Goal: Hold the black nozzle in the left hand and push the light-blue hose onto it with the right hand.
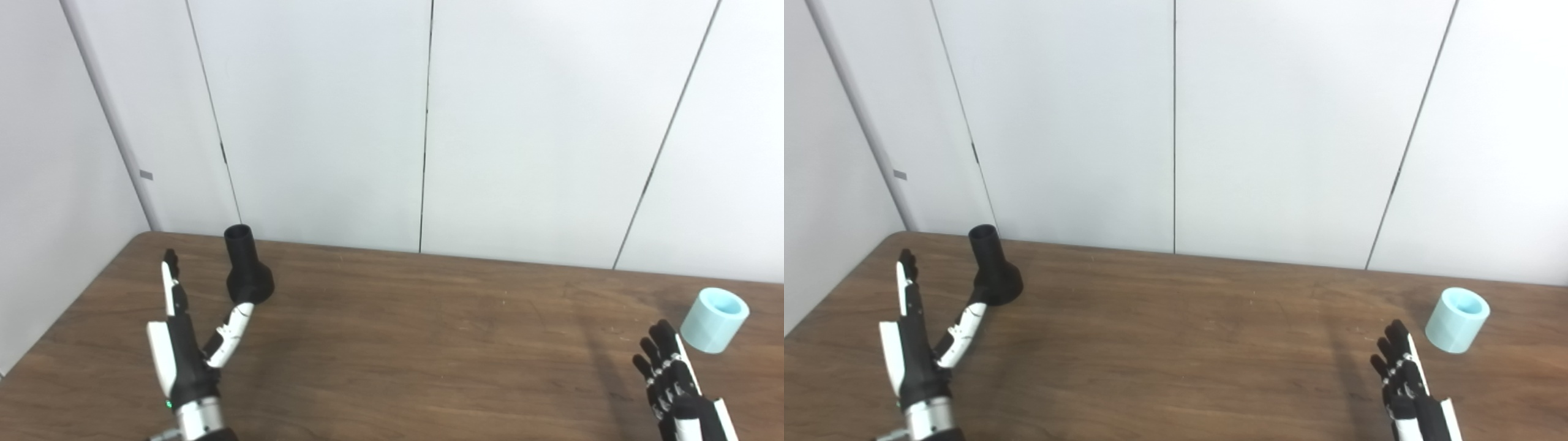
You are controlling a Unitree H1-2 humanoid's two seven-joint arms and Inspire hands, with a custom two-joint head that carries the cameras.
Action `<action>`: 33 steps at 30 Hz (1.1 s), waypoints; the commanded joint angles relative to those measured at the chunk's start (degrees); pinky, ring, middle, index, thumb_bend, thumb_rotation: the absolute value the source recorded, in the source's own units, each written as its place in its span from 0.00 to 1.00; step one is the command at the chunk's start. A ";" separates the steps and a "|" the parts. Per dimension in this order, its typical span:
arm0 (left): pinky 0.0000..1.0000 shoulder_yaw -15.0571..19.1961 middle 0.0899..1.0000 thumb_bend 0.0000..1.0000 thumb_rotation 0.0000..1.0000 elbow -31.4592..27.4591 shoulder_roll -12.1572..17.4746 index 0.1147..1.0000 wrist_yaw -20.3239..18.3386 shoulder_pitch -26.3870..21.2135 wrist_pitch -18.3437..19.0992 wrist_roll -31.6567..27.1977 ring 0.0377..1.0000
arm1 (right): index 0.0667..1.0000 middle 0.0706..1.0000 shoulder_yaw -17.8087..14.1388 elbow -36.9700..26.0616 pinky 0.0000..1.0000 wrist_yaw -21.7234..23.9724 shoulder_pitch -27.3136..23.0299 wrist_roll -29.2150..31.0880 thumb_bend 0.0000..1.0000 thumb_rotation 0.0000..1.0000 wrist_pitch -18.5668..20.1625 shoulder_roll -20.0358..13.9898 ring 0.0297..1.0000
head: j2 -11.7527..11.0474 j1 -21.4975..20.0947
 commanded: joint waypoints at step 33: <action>1.00 -4.58 0.92 0.80 0.45 15.24 17.10 0.69 -12.78 -14.45 17.53 2.97 0.96 | 0.99 0.89 0.02 5.63 0.89 0.36 2.89 0.02 0.72 0.86 1.71 0.35 0.94 | 1.63 0.24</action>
